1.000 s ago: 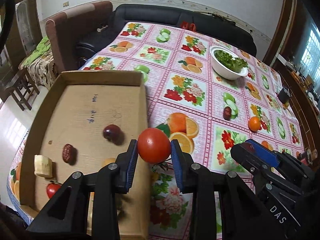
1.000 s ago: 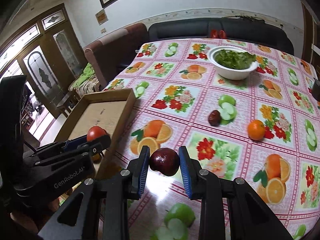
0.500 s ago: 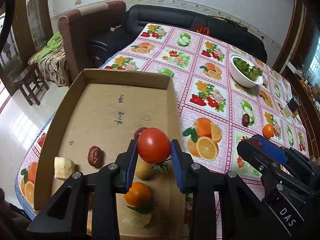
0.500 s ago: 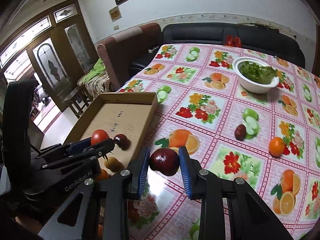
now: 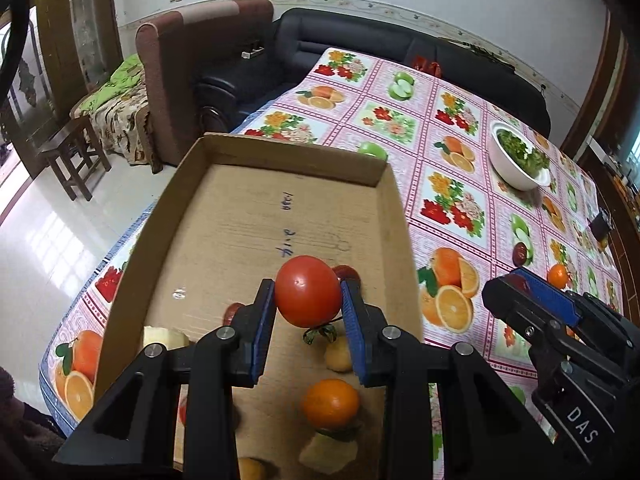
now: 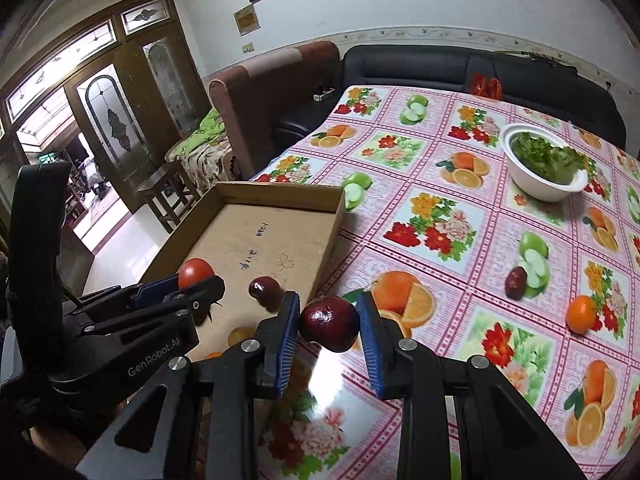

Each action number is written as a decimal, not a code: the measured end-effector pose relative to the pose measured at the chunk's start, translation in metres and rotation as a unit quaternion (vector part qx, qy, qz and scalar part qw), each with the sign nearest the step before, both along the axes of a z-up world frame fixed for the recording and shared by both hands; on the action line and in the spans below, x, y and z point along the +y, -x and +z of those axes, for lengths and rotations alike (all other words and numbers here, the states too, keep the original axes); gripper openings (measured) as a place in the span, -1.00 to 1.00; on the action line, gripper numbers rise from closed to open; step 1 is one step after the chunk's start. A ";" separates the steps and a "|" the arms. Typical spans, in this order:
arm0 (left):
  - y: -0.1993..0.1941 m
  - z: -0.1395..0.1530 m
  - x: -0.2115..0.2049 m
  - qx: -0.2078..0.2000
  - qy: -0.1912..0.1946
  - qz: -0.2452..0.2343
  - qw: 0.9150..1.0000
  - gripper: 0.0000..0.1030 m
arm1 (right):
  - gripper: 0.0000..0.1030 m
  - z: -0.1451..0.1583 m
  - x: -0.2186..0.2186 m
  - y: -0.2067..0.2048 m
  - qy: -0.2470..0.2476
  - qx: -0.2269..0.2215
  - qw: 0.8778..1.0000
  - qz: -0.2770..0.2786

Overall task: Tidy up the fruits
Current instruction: 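Carry the tomato with the left tool while the right tool carries the plum over the box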

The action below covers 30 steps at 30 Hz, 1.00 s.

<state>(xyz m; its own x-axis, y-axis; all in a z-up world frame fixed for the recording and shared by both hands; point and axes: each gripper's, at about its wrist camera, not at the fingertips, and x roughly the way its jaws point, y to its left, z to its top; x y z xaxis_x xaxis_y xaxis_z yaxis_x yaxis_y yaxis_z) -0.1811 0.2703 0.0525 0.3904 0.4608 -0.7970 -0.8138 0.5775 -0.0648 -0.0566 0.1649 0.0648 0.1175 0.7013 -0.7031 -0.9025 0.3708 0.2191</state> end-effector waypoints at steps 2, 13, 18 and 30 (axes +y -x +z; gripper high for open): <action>0.002 -0.001 0.004 0.001 0.000 0.003 1.000 -0.41 | -0.42 -0.001 0.007 0.001 0.002 0.000 1.000 0.005; 0.015 -0.007 0.033 0.004 0.011 0.028 1.000 -0.40 | -0.42 -0.006 0.060 0.007 0.010 -0.007 0.999 0.035; 0.017 -0.012 0.047 0.002 0.028 0.030 0.999 -0.40 | -0.42 -0.014 0.083 0.007 0.023 -0.005 0.999 0.047; 0.011 -0.027 0.071 0.012 0.067 0.034 0.997 -0.40 | -0.42 -0.046 0.141 0.002 0.070 0.006 0.995 0.071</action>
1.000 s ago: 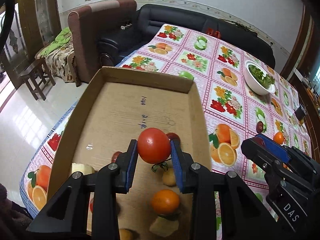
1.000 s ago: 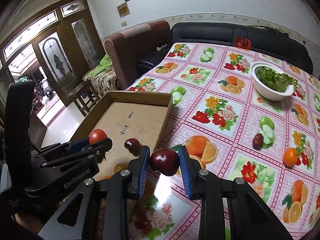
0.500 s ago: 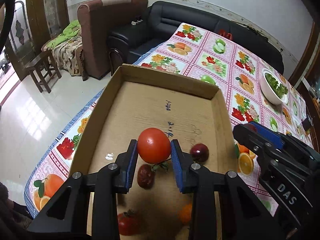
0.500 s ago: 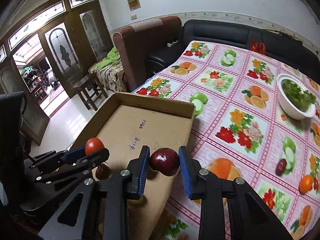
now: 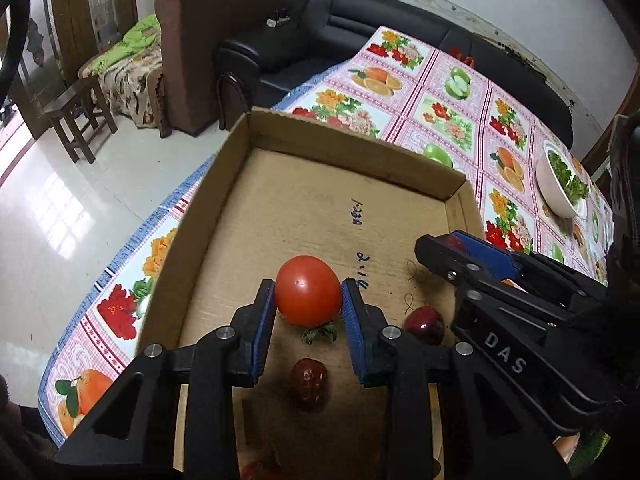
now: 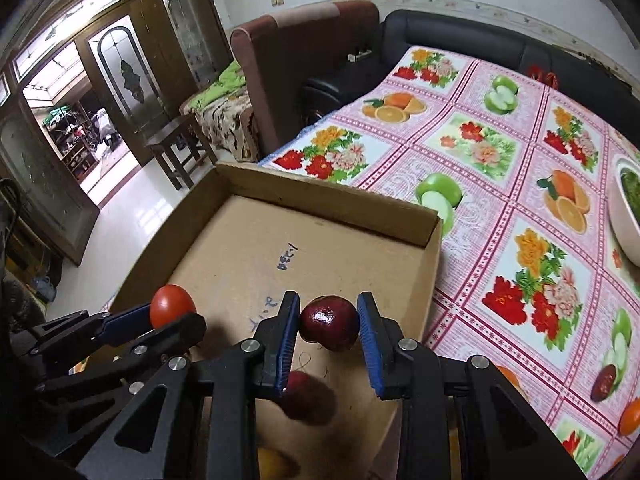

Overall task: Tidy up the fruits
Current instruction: 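Carry the tomato with the left tool while the right tool carries the plum over the box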

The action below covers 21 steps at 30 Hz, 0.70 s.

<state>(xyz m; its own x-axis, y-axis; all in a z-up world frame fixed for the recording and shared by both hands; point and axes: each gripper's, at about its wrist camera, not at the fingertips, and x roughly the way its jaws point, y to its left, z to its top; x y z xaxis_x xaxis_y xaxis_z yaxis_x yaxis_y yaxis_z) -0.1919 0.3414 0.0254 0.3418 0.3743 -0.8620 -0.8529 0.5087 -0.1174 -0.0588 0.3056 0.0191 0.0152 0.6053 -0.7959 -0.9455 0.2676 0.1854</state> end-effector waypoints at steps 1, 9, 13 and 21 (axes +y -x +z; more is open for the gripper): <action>-0.001 -0.001 0.001 0.003 0.002 -0.001 1.000 -0.40 | -0.41 -0.002 0.002 -0.001 0.004 0.000 1.000 0.001; -0.011 -0.014 0.005 0.038 0.028 -0.006 0.999 -0.40 | -0.39 -0.017 0.012 -0.001 0.030 0.000 1.000 0.005; -0.009 -0.013 0.004 0.038 0.028 -0.002 0.999 -0.40 | -0.39 -0.019 0.012 -0.001 0.027 0.003 1.000 0.006; -0.002 -0.002 -0.001 0.020 0.015 0.006 1.000 -0.20 | -0.18 -0.007 0.001 -0.004 0.005 0.009 1.000 -0.003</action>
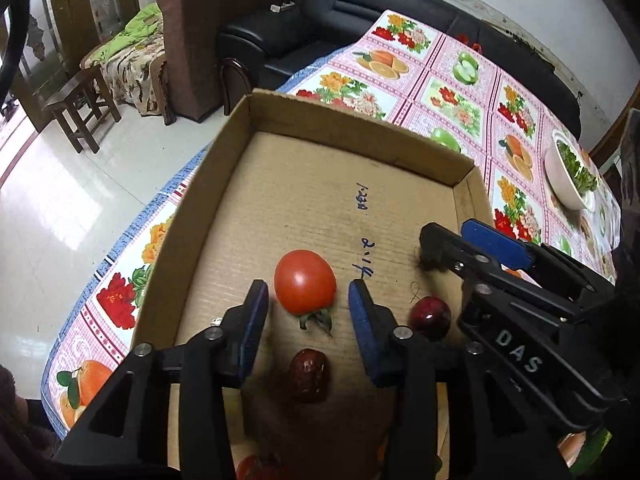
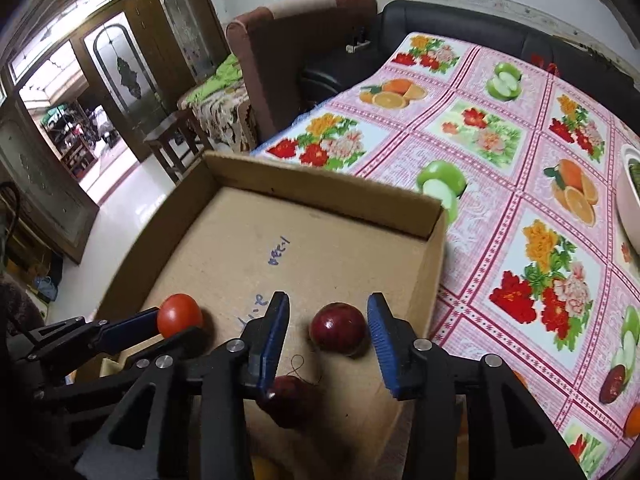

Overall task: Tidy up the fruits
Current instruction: 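Carry the tomato with the left tool while the right tool carries the plum over the box, then open the left tool to drop the tomato while the right tool drops the plum into the box, then move both tools back from the box toward the remaining fruit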

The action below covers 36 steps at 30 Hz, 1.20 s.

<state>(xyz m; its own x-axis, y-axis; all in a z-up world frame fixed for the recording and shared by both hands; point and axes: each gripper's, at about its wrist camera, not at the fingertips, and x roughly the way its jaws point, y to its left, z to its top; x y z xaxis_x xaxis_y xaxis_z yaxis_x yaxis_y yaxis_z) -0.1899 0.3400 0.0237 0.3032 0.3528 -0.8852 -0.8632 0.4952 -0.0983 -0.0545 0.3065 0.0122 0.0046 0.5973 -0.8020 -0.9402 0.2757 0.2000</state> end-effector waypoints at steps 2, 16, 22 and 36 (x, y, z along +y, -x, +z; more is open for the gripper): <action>0.000 0.003 -0.002 -0.003 -0.002 -0.003 1.000 -0.19 | -0.17 0.006 -0.005 -0.001 -0.008 0.000 1.000 -0.001; -0.006 0.032 -0.038 -0.024 -0.045 -0.019 0.999 -0.20 | -0.14 0.032 -0.070 -0.021 -0.042 -0.004 0.998 -0.045; -0.019 0.039 -0.060 -0.031 -0.052 -0.042 0.997 -0.20 | -0.02 0.033 -0.114 -0.039 -0.050 -0.003 0.995 -0.081; -0.066 0.040 -0.106 -0.032 -0.041 -0.100 0.994 -0.20 | 0.05 0.020 -0.208 -0.086 -0.020 -0.042 0.982 -0.185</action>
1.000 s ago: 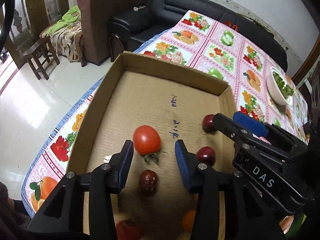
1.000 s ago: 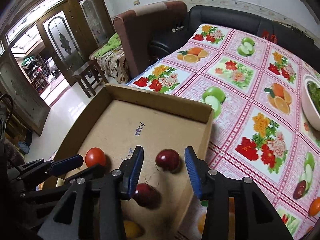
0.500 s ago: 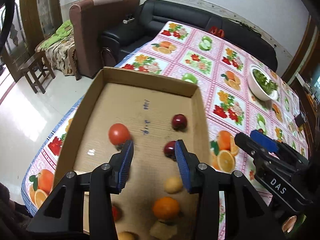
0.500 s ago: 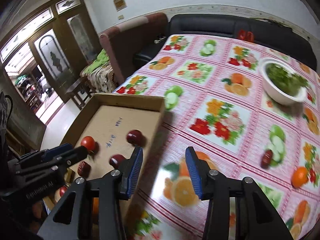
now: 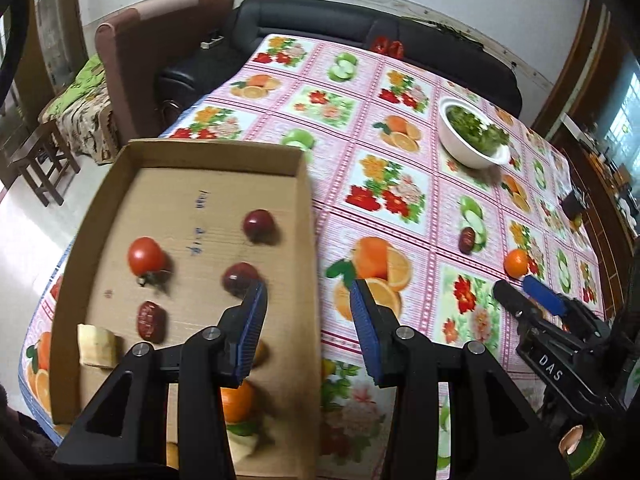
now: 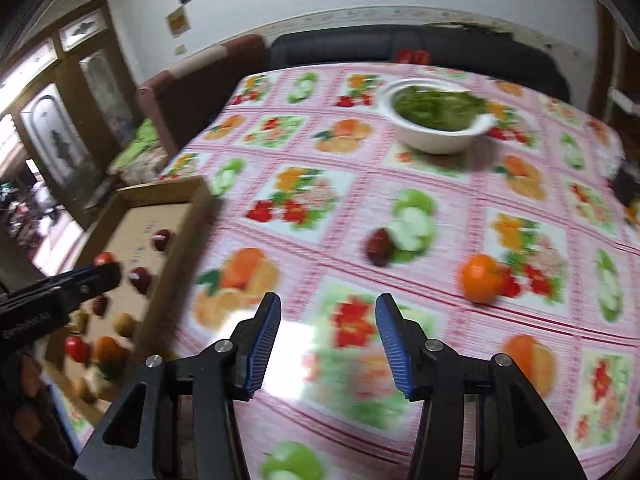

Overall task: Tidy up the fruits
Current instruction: 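Move both tools back from the box toward the remaining fruit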

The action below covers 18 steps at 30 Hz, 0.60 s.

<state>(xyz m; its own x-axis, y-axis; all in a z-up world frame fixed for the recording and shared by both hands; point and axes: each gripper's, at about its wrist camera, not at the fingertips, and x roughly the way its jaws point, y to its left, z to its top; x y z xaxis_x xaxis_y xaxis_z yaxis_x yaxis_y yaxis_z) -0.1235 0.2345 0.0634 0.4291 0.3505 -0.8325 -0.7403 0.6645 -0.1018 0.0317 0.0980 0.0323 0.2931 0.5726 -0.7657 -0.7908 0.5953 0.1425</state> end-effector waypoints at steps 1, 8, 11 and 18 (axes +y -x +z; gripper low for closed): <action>-0.003 0.000 -0.002 0.001 0.001 -0.003 1.000 -0.20 | 0.07 0.001 -0.006 -0.003 0.005 -0.014 1.000 -0.015; -0.020 -0.002 -0.018 0.009 0.000 -0.021 1.000 -0.20 | 0.11 0.006 -0.037 -0.021 0.014 -0.048 0.996 -0.069; -0.028 -0.002 -0.024 0.011 0.000 -0.028 1.000 -0.20 | 0.11 0.006 -0.043 -0.027 0.011 -0.046 0.996 -0.075; -0.044 -0.005 -0.036 0.015 0.003 -0.041 0.999 -0.20 | 0.11 0.004 -0.053 -0.035 0.005 -0.040 0.996 -0.078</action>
